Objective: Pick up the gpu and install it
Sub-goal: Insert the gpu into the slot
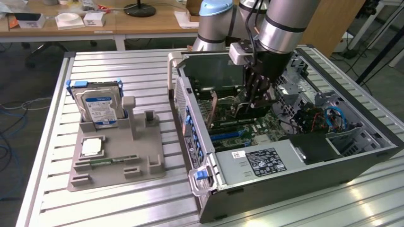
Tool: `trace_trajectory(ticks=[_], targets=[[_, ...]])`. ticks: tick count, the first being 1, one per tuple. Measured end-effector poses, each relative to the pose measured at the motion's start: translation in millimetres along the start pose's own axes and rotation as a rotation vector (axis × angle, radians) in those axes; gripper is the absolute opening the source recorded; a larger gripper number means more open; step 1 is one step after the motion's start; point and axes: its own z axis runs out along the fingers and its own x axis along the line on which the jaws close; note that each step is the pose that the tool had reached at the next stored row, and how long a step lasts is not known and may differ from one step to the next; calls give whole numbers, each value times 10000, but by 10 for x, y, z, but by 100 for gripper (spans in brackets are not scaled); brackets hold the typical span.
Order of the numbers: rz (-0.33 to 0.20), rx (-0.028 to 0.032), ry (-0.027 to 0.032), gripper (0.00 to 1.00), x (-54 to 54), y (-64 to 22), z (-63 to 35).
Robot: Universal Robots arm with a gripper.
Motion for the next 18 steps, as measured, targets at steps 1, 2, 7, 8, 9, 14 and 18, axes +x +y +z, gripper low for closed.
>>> trace_trajectory(ticks=[1,2,7,8,9,14,18], targets=[[1,0,3,26,0,0,5],[0,0,5,26,1,0,11],[-44,18,11,26,6,29,57],[-79,25,11,26,6,36,71],[-112,37,12,26,6,42,84],[-190,105,14,26,7,66,124],[-192,105,18,26,7,66,124]])
